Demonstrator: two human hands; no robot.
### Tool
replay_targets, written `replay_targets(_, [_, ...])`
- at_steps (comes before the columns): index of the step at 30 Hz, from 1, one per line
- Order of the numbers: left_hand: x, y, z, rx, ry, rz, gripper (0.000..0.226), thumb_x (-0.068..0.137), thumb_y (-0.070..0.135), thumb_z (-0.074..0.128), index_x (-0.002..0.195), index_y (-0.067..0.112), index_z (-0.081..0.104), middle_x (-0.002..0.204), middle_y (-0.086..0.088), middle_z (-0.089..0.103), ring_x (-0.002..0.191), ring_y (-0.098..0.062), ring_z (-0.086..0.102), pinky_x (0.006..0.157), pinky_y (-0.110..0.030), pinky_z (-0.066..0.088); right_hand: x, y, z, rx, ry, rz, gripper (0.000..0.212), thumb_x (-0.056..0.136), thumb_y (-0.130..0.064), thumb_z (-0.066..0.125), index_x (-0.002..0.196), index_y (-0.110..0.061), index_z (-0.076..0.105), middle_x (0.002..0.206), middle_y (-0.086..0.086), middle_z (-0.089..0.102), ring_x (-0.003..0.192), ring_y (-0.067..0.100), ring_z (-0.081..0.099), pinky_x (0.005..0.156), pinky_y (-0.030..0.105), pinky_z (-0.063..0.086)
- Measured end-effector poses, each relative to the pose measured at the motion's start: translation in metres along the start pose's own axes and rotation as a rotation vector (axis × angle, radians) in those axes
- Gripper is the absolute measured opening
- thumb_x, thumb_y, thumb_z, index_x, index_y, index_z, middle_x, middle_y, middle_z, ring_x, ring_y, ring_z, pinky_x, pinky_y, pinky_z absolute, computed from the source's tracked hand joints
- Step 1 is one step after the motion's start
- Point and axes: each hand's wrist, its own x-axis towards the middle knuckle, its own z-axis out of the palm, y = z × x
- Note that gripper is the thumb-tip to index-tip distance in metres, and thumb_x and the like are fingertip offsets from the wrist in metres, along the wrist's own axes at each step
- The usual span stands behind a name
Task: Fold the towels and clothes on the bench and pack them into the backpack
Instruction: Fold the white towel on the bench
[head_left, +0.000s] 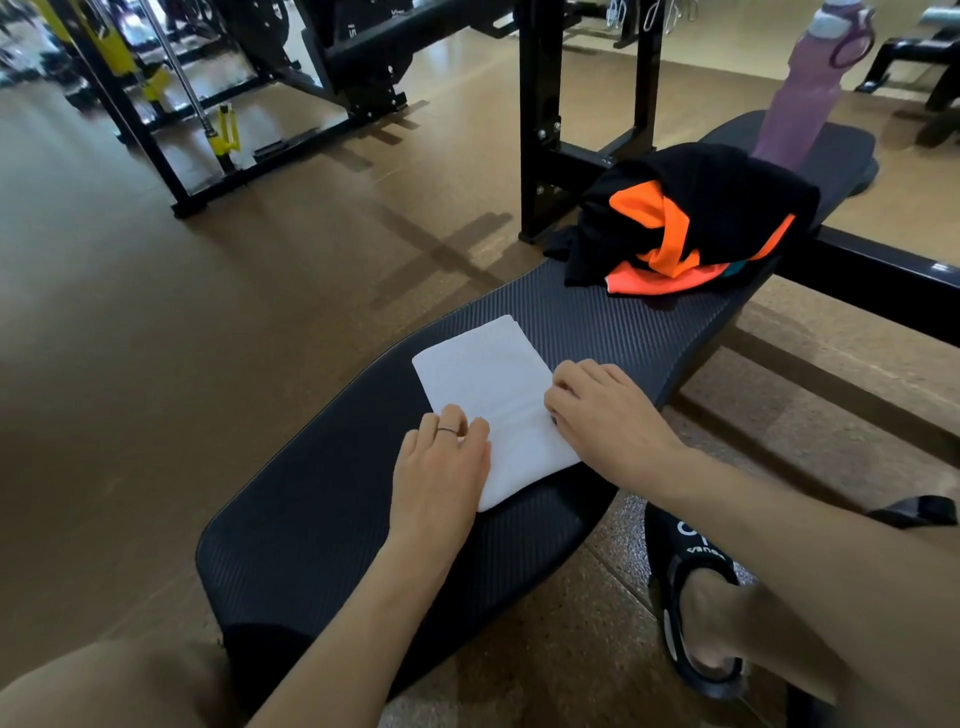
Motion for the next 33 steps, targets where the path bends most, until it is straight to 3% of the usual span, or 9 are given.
replay_targets(3, [0.002,-0.005,-0.002,0.045,0.035,0.144,0.006,0.093,0.016,0.063,0.088,0.013,0.063,0.096,-0.006,0.061,0.081,-0.024,0.053,0.07,-0.035,0.044,-0.003,0.002,-0.008,0.037,-0.07,-0.068,0.025,0.091,-0.026,0.039,0.098,-0.017,0.062,0.106,-0.003,0.057,0.1,0.021,0.052,0.095,0.037,0.04])
replay_targets(6, [-0.005,-0.008,-0.01,-0.034,-0.044,0.2,0.031,0.102,0.037,0.042,0.098,0.013,0.063,0.099,-0.003,0.061,0.086,-0.022,0.055,0.078,-0.035,0.048,-0.006,0.006,-0.016,0.08,-0.171,-0.081,0.041,0.078,-0.041,0.041,0.107,-0.019,0.061,0.116,-0.006,0.057,0.112,0.017,0.052,0.106,0.036,0.034])
replay_targets(9, [-0.013,-0.014,-0.016,-0.088,-0.186,0.184,0.066,0.091,0.066,0.045,0.12,0.009,0.062,0.117,-0.004,0.064,0.104,-0.023,0.061,0.092,-0.036,0.054,-0.007,0.009,-0.017,0.075,-0.278,-0.107,0.059,0.064,-0.041,0.048,0.118,-0.019,0.055,0.126,-0.005,0.053,0.123,0.018,0.047,0.115,0.04,0.026])
replay_targets(11, [-0.014,-0.018,-0.017,-0.07,-0.212,0.196,0.072,0.086,0.067,0.047,0.125,0.008,0.061,0.121,-0.005,0.064,0.108,-0.023,0.063,0.095,-0.036,0.054,-0.005,0.009,-0.015,0.073,-0.268,-0.102,0.055,0.063,-0.034,0.051,0.115,-0.019,0.056,0.122,-0.005,0.054,0.121,0.02,0.048,0.117,0.042,0.025])
replay_targets(16, [-0.005,-0.022,-0.025,-0.161,-0.184,0.204,0.042,0.084,0.042,0.05,0.108,0.012,0.066,0.115,-0.001,0.063,0.1,-0.022,0.061,0.092,-0.034,0.051,0.007,0.011,-0.015,0.21,-0.086,-0.033,0.033,0.071,-0.035,0.044,0.093,-0.021,0.064,0.094,-0.009,0.062,0.099,0.016,0.056,0.105,0.035,0.037])
replay_targets(20, [0.002,-0.031,-0.037,-0.518,-0.226,-0.024,0.02,0.085,0.039,0.052,0.098,0.026,0.057,0.095,0.013,0.058,0.082,-0.009,0.054,0.07,-0.03,0.047,0.015,0.009,-0.022,0.503,-0.086,0.124,0.016,0.074,-0.031,0.047,0.079,-0.02,0.059,0.075,-0.007,0.057,0.077,0.014,0.054,0.08,0.034,0.043])
replay_targets(25, [0.012,-0.043,-0.037,-0.75,-0.336,-0.238,0.012,0.099,0.04,0.054,0.108,0.034,0.049,0.085,0.006,0.064,0.072,-0.013,0.061,0.062,-0.035,0.051,0.019,0.005,-0.024,0.883,-0.166,0.381,0.013,0.085,-0.022,0.056,0.095,-0.031,0.055,0.087,-0.005,0.063,0.078,0.013,0.059,0.07,0.037,0.05])
replay_targets(29, [0.016,-0.043,-0.027,-0.88,-0.354,-0.406,0.016,0.103,0.041,0.051,0.111,0.029,0.053,0.092,0.008,0.065,0.075,-0.001,0.06,0.059,-0.018,0.045,0.03,0.006,-0.016,0.909,-0.209,0.5,0.012,0.093,-0.033,0.054,0.105,-0.033,0.049,0.094,-0.004,0.063,0.083,0.013,0.062,0.07,0.036,0.05])
replay_targets(33, [0.023,-0.044,-0.02,-0.932,-0.331,-0.492,0.018,0.103,0.041,0.052,0.109,0.025,0.052,0.092,0.004,0.064,0.076,-0.007,0.058,0.065,-0.024,0.047,0.04,0.004,-0.009,0.884,-0.238,0.555,0.018,0.099,-0.038,0.051,0.113,-0.028,0.048,0.101,-0.008,0.061,0.087,0.008,0.061,0.071,0.031,0.051])
